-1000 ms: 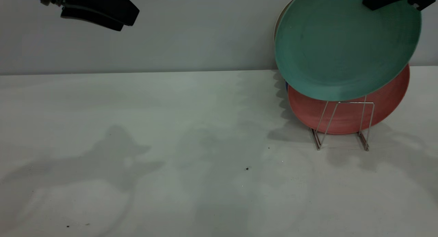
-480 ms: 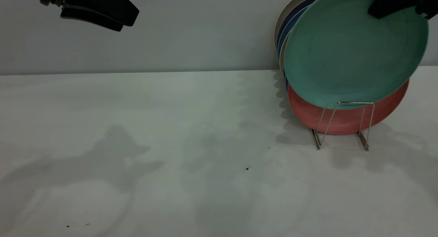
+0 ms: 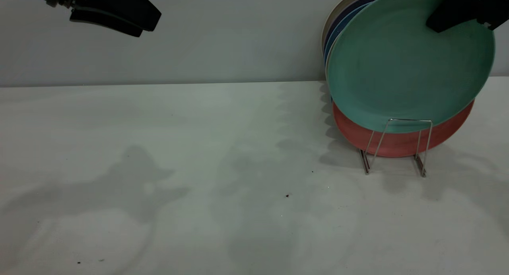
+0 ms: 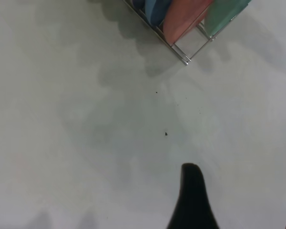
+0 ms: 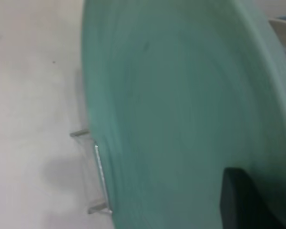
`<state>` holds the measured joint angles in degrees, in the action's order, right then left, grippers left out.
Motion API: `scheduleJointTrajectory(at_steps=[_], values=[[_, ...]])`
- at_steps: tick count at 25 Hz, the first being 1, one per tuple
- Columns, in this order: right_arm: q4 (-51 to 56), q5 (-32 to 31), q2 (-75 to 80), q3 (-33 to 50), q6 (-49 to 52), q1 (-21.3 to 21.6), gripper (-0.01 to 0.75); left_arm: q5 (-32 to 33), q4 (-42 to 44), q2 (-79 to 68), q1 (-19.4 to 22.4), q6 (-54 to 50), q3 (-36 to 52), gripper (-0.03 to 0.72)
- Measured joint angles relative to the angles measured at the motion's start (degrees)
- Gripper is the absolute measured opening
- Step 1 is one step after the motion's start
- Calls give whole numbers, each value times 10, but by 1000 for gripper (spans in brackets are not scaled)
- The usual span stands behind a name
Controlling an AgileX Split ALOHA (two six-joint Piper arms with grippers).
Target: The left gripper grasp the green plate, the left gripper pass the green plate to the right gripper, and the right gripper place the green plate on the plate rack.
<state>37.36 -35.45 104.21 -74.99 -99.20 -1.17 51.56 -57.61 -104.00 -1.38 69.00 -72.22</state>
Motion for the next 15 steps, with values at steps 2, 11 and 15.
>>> scheduleJointTrajectory(at_steps=[2, 11, 15], values=[[0, -3, 0, 0, 5, 0, 230, 1, 0, 0, 0, 0, 0, 576], [0, -29, -17, 0, 29, 0, 396, 2, 0, 3, 0, -2, 0, 576], [15, -81, -68, 0, 101, 0, 400, 2, 7, 34, 4, -20, 0, 576]])
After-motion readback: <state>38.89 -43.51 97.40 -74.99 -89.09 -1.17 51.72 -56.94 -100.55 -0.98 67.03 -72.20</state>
